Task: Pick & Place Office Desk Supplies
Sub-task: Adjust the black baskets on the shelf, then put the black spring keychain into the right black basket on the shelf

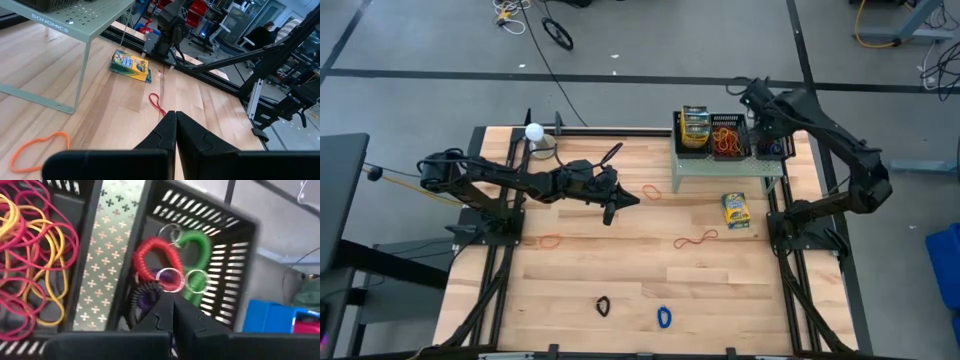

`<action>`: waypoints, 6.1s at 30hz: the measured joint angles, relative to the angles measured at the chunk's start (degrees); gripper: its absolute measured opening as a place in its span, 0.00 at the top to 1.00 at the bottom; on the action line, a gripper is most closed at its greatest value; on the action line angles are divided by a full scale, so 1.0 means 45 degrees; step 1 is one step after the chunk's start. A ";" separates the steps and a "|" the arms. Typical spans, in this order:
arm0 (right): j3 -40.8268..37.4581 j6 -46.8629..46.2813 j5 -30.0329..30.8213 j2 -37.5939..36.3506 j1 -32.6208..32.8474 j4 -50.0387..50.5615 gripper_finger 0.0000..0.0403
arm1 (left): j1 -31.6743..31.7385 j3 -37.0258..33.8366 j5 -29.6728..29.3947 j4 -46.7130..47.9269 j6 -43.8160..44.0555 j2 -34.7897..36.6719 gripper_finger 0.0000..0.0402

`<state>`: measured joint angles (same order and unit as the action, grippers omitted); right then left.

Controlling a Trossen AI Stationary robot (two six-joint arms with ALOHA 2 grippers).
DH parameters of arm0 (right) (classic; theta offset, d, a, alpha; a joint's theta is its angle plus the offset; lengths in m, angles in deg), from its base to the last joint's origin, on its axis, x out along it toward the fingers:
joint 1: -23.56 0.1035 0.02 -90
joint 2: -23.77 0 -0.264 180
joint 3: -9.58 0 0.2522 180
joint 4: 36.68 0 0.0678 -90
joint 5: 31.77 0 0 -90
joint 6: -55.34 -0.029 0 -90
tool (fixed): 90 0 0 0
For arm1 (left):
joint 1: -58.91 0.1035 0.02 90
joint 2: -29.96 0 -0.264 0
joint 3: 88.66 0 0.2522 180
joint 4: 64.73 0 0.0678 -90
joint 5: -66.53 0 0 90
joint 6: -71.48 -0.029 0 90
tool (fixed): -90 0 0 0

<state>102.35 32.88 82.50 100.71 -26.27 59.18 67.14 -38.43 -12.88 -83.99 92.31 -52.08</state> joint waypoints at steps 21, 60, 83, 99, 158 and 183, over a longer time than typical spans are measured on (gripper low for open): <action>-0.0730 -0.0617 -0.2555 0.0017 -0.0126 -0.1856 0.99 | 0.0000 0.0000 0.0335 0.0000 -0.0094 0.0000 0.97; -0.8083 0.0718 -0.3872 -0.7502 1.0781 -0.9861 0.99 | -0.2913 0.1283 -0.3654 0.6043 0.1608 0.0000 0.97; -0.9968 0.0259 -0.1017 -0.7264 1.3510 -1.2103 0.98 | -1.0168 0.6914 -0.4063 1.4223 1.2181 -0.5571 0.72; -0.9968 0.0145 -0.0782 -0.7269 1.3537 -1.2218 0.98 | -0.9305 0.8204 -0.4161 1.5347 1.1723 -0.6844 0.69; -0.9968 0.0191 -0.0796 -0.7264 1.3532 -1.2383 0.98 | -0.8233 0.8704 -0.2042 1.6569 0.4945 -0.7495 0.64; -0.9968 -0.2242 -0.0770 -0.7126 1.3537 -1.2689 0.98 | -0.7684 0.5234 -0.6443 1.1879 0.6337 -0.3754 0.98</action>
<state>57.50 22.79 79.03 68.64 34.65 2.08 32.56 -14.88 -41.88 -30.53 120.82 -68.98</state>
